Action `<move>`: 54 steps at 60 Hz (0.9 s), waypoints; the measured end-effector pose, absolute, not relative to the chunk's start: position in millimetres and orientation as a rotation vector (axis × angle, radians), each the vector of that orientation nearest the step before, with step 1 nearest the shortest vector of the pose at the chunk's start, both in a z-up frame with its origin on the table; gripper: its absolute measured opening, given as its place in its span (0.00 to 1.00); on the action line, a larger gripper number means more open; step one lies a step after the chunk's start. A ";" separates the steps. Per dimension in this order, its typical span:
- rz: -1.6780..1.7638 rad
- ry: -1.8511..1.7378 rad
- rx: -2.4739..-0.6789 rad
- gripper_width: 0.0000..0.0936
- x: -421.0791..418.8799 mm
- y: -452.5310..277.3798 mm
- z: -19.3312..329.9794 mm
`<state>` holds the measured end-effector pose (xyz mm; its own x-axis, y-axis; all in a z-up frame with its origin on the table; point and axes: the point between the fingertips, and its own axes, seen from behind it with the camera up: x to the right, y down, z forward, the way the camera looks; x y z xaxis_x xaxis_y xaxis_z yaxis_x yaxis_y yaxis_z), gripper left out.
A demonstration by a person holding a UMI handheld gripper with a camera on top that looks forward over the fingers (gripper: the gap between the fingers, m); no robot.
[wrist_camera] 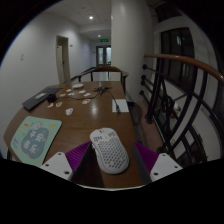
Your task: Arrange mouse
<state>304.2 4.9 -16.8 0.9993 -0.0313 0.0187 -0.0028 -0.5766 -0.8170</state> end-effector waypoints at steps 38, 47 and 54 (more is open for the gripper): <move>-0.161 0.134 -1.831 0.37 199.0 1.9 174.7; 0.020 0.041 -1.849 0.37 56.8 8.2 151.1; -0.008 -0.015 -2.018 0.37 13.8 17.5 63.6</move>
